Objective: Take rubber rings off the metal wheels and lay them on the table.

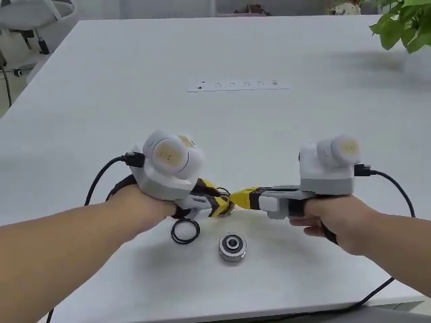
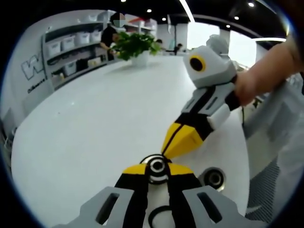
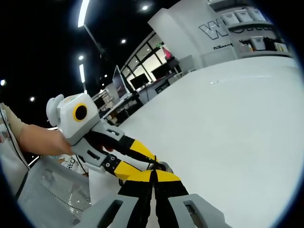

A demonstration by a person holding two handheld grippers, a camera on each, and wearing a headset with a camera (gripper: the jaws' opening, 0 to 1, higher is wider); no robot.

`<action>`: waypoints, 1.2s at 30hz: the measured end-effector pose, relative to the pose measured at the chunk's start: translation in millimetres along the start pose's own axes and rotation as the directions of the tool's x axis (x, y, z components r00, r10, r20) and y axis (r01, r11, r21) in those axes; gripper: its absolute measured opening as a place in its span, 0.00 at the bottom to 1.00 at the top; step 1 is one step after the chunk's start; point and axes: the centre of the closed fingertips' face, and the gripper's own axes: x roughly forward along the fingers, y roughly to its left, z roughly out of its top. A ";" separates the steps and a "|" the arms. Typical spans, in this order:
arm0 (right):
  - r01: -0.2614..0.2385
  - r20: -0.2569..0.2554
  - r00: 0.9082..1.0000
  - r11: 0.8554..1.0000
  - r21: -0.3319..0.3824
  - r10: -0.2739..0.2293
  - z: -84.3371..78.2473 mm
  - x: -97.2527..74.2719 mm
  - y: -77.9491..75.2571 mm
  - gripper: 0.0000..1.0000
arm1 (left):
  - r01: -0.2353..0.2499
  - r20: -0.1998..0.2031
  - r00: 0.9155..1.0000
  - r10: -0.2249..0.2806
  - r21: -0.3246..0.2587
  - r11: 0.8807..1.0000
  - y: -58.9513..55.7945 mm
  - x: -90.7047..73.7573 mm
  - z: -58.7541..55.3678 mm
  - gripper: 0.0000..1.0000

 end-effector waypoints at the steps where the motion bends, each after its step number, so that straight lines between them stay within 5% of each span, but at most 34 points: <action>1: 0.000 0.000 1.000 1.000 -0.001 0.000 0.1 0.2 0.1 0.00 | 0.002 0.008 1.000 -0.002 -0.003 1.000 -0.2 -1.5 1.9 0.16; 20: -0.022 0.035 0.999 1.000 0.008 0.022 13.9 -3.2 16.7 0.00 | 0.031 0.098 0.995 -0.029 -0.020 0.999 -10.4 -38.4 24.1 0.29; 36: -0.070 0.050 0.996 0.998 -0.012 0.070 26.1 -2.3 45.5 0.00 | 0.008 0.151 0.989 -0.004 -0.028 1.000 -13.4 -85.9 26.2 0.44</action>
